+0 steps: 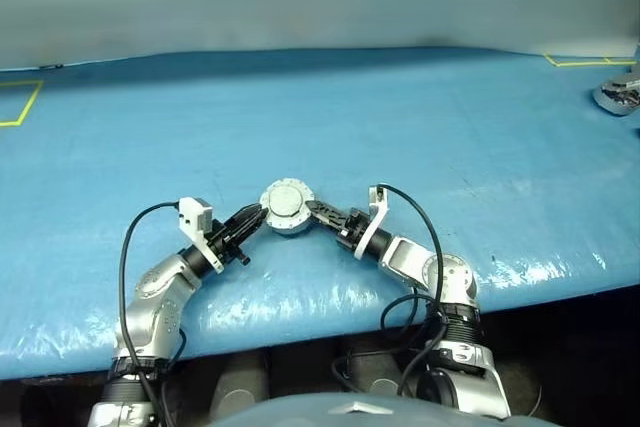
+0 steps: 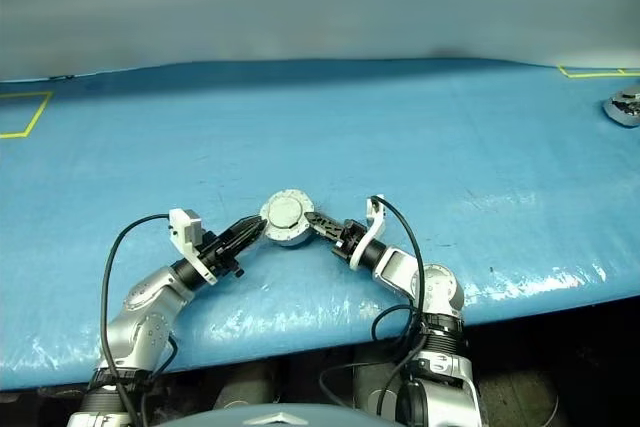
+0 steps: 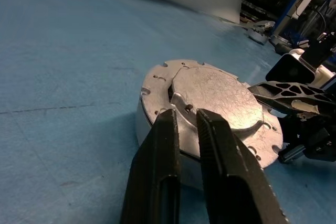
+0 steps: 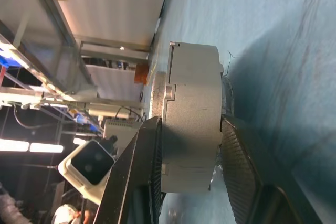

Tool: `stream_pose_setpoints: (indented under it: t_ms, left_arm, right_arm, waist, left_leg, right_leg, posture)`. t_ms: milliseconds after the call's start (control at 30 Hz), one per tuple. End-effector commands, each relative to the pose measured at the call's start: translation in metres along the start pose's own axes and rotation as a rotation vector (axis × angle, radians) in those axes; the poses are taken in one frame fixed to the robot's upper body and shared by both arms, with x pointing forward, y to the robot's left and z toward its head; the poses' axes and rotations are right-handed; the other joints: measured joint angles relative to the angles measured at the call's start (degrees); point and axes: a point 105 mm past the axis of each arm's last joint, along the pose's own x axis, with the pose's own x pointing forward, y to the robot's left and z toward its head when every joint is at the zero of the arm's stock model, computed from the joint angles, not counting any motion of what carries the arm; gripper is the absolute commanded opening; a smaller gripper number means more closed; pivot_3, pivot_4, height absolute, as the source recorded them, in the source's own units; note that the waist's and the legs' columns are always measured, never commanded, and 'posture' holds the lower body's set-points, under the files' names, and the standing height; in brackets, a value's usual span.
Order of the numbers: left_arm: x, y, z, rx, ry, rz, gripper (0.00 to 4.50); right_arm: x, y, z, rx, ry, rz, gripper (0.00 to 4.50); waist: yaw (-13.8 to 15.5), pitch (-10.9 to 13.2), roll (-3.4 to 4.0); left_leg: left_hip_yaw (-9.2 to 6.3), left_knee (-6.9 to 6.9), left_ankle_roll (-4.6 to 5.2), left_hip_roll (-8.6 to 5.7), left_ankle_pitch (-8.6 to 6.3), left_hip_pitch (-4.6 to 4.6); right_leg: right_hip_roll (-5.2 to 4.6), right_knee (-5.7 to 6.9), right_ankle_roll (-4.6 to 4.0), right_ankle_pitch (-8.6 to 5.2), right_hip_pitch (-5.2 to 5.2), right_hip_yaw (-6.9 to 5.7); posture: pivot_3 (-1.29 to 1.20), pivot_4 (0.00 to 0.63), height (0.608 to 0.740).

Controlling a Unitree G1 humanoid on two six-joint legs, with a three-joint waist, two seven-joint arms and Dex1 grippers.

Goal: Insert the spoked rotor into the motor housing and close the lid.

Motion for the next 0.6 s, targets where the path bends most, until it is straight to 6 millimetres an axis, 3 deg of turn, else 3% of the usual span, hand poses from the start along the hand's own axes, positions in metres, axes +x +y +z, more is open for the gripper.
stream_pose_setpoints:
  t_ms: [33,233,267,600]
  left_arm:
    - [-0.001,-0.004,0.012,-0.032,-0.080,-0.003,2.30]
    - [0.004,-0.015,0.011,-0.148,-0.151,-0.026,4.32]
    - [0.005,-0.016,0.012,-0.162,-0.161,-0.027,4.46]
    - [0.037,-0.041,0.015,-0.396,-0.244,-0.111,4.46]
  right_arm:
    - [0.005,0.038,0.023,-0.067,-0.093,0.148,1.25]
    - [0.000,0.053,0.039,-0.082,-0.174,0.208,1.25]
    - [-0.001,0.055,0.041,-0.082,-0.182,0.217,1.25]
    - [0.000,0.082,0.021,-0.082,-0.081,0.313,1.25]
  waist:
    - [0.00,0.01,0.01]
    - [0.01,0.01,0.01]
    - [0.01,0.01,0.01]
    - [-0.05,0.02,0.04]
  left_leg:
    - [0.00,0.00,0.00,0.00,0.00,-0.02]
    - [-0.01,0.00,0.01,0.00,-0.01,-0.03]
    - [0.00,0.00,0.01,0.00,-0.01,-0.03]
    - [-0.04,0.02,0.01,0.00,-0.01,-0.04]
  right_leg:
    - [0.00,-0.01,0.00,0.00,-0.01,0.00]
    - [0.00,-0.06,0.00,0.00,0.00,-0.02]
    - [0.00,-0.06,0.00,0.00,0.00,-0.01]
    - [0.03,-0.05,0.01,0.01,0.01,-0.02]
  posture:
    - [0.00,0.150,0.740]
    - [0.00,0.150,0.740]
    - [0.00,0.150,0.740]
    - [0.00,0.150,0.740]
